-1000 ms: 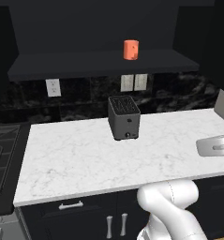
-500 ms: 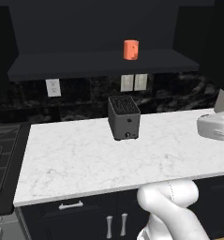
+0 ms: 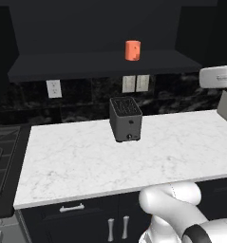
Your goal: Gather all objects into one cabinet and sort the glasses and bowls to opposite sides.
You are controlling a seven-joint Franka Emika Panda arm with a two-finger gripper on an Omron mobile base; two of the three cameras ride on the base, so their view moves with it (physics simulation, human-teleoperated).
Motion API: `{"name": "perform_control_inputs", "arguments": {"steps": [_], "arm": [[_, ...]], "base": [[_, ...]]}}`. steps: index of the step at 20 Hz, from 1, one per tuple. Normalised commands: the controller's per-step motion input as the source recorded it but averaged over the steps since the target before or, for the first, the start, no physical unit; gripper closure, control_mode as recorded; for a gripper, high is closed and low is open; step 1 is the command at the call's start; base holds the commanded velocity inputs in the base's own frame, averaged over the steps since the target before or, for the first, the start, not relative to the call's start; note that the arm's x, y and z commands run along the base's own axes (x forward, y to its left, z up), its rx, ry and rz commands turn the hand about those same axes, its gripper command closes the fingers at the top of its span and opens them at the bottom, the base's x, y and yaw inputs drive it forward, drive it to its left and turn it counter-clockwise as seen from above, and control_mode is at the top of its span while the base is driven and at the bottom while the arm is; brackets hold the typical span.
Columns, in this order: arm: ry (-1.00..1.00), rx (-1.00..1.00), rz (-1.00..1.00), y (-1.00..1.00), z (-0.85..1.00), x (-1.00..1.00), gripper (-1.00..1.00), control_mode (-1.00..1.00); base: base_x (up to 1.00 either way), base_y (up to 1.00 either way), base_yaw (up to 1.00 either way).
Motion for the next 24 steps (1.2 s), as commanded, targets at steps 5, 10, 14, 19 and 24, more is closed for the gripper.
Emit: {"name": "perform_control_inputs", "arguments": {"steps": [5,10,14,19,24], "arm": [[0.0,0.0,0.0,0.0,0.0,0.01,-1.0,-1.0],[-0.12,0.0,0.0,0.0,0.0,0.27,-1.0,-1.0],[-0.07,0.0,-0.08,-0.06,-0.03,0.65,-1.0,-1.0],[0.0,0.05,-0.11,-0.24,-0.43,0.93,-1.0,-1.0],[0.0,0.19,-0.04,-0.08,-0.4,0.98,-1.0,-1.0]], "base": [[0.0,0.0,0.0],[0.0,0.0,0.0],[0.0,0.0,0.0],[0.0,0.0,0.0],[0.0,0.0,0.0]]}}
